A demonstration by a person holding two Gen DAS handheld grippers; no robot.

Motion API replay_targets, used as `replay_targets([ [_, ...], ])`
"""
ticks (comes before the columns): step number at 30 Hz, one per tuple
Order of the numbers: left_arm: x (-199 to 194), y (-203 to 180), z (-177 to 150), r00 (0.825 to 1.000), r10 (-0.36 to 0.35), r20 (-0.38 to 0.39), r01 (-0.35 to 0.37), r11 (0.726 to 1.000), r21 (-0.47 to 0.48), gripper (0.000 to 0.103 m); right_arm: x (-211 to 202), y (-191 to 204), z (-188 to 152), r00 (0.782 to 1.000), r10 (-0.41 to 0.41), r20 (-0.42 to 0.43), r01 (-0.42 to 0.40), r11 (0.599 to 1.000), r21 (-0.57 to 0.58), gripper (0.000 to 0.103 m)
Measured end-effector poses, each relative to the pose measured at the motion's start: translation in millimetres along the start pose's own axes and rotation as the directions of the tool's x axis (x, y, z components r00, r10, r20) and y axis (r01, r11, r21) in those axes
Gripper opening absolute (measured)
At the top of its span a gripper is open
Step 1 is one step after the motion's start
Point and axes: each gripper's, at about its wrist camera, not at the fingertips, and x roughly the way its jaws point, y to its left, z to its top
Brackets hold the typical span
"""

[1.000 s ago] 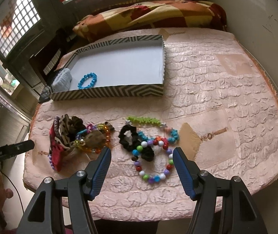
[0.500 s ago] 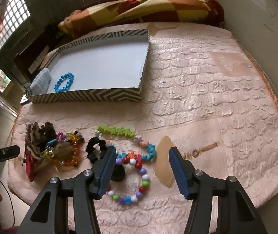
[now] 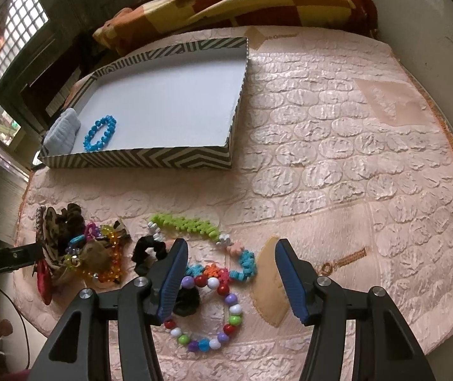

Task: Organize jewelry
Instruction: 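Grasp the red bow with the left tool while the right tool grasps the green-and-blue beaded strand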

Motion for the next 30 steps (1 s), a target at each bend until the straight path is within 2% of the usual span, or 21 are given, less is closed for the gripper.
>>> replay_targets([
  [5, 5, -1, 1, 1.000, -0.007, 0.004, 0.007, 1.000, -0.015, 0.054, 14, 4, 3, 1.000, 0.005, -0.029, -0.006, 0.999, -0.048, 0.055],
  [7, 6, -2, 2, 1.000, -0.014, 0.005, 0.014, 1.000, -0.014, 0.051, 23, 5, 3, 0.999, 0.003, -0.042, -0.006, 0.998, -0.061, 0.055],
  [9, 9, -2, 3, 1.000, -0.007, -0.006, 0.007, 1.000, -0.005, 0.033, 30, 6, 3, 0.999, -0.005, -0.053, 0.001, 0.997, -0.076, 0.044],
  [11, 12, -2, 2, 1.000, 0.008, -0.013, -0.008, 1.000, 0.008, 0.023, 31, 13, 2, 0.999, -0.039, -0.026, 0.035, 0.991, -0.128, 0.029],
  [12, 11, -2, 1, 1.000, 0.012, -0.012, -0.012, 1.000, 0.017, 0.021, 31, 15, 3, 0.999, -0.039, -0.022, 0.035, 0.989, -0.143, 0.025],
  [13, 10, -3, 1, 1.000, 0.014, -0.009, -0.014, 1.000, 0.023, 0.019, 32, 17, 3, 0.999, -0.029, -0.026, 0.025, 0.989, -0.145, 0.016],
  [16, 2, -6, 0, 1.000, 0.023, 0.014, -0.023, 0.998, 0.051, 0.016, 24, 18, 6, 1.000, -0.013, -0.009, 0.012, 0.992, -0.128, 0.013],
  [20, -16, -8, 1, 0.999, 0.017, 0.048, -0.021, 0.996, 0.086, 0.015, -5, 16, 13, 0.997, 0.050, 0.053, -0.046, 0.996, -0.075, 0.013],
  [30, -50, -14, 6, 0.991, 0.018, 0.133, -0.036, 0.990, 0.136, 0.015, -64, 28, 25, 0.981, 0.103, 0.164, -0.092, 0.993, -0.075, 0.013],
])
